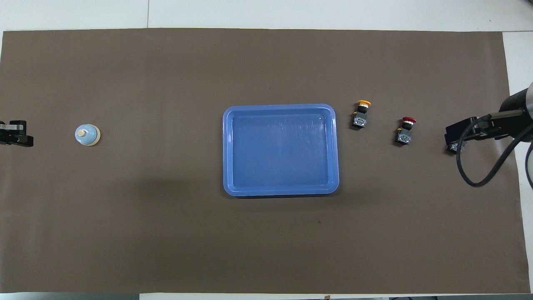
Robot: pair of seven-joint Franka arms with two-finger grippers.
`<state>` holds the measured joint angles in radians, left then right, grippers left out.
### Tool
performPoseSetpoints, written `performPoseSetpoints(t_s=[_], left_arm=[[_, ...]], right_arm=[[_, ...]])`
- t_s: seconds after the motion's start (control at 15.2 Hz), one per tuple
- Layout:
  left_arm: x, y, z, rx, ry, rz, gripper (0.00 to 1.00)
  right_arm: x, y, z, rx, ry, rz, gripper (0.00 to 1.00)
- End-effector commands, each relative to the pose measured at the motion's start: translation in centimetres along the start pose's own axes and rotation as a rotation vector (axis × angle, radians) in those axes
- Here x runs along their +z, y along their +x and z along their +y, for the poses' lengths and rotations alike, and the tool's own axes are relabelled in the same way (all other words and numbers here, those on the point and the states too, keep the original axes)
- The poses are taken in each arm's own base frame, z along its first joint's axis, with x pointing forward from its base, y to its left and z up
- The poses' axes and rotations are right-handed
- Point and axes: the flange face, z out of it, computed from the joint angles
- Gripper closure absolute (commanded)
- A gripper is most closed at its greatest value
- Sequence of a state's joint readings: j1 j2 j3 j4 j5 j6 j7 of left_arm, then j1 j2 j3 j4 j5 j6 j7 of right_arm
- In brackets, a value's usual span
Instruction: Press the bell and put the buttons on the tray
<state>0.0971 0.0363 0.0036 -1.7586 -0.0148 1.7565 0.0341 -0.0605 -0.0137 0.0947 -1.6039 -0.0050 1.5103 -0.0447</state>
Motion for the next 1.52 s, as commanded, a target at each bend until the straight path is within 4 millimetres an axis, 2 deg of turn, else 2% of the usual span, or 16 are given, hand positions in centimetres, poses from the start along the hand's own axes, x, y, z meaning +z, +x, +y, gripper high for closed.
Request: performPoseSetpoints(t_s=[0.0,0.13,0.26,0.4,0.53,0.59,0.79,0.86,1.12,1.19,1.32,1.45], left_arm=[[4.5,2.8,-0.9,-0.010,-0.002,0.008,1.00],[7.6,4.1,-1.2,-0.015,-0.001,0.026,1.00],[9.9,4.3,-1.8,-0.023,0.001,0.065,1.00],[11.2,4.2,-2.8,-0.039,0.003,0.090,1.00],[12.5,4.2,-2.7,-0.038,0.003,0.091,1.00],[14.0,4.3,-2.5,-0.036,0.002,0.074,1.00],[16.0,4.2,-2.1,-0.029,0.003,0.086,1.00],[17.3,4.3,-1.8,-0.025,0.003,0.079,1.00],[20.0,4.6,-1.9,-0.021,0.003,0.071,1.00],[20.3,4.6,-1.9,-0.019,0.004,0.074,1.00],[19.7,4.7,-1.9,-0.020,0.002,0.051,1.00],[17.0,4.9,-1.2,-0.010,-0.001,0.013,1.00]], right_arm=[[0.0,-0.5,0.3,-0.011,0.014,-0.002,0.00],[-0.1,-0.5,0.3,-0.011,0.014,-0.001,0.00],[-0.1,-0.5,0.3,-0.011,0.014,-0.001,0.00],[-0.1,-0.5,0.3,-0.011,0.013,0.001,0.00],[-0.1,-0.5,0.3,-0.011,0.013,0.001,0.00],[-0.1,-0.5,0.3,-0.011,0.014,-0.001,0.00],[-0.1,-0.5,0.3,-0.011,0.014,-0.001,0.00],[0.0,-0.5,0.3,-0.011,0.014,-0.002,0.00],[-0.1,-0.5,0.3,-0.011,0.013,0.001,0.00],[-0.1,-0.5,0.3,-0.011,0.013,0.001,0.00],[-0.1,-0.5,0.3,-0.011,0.014,-0.001,0.00],[-0.1,-0.5,0.3,-0.011,0.014,-0.001,0.00]])
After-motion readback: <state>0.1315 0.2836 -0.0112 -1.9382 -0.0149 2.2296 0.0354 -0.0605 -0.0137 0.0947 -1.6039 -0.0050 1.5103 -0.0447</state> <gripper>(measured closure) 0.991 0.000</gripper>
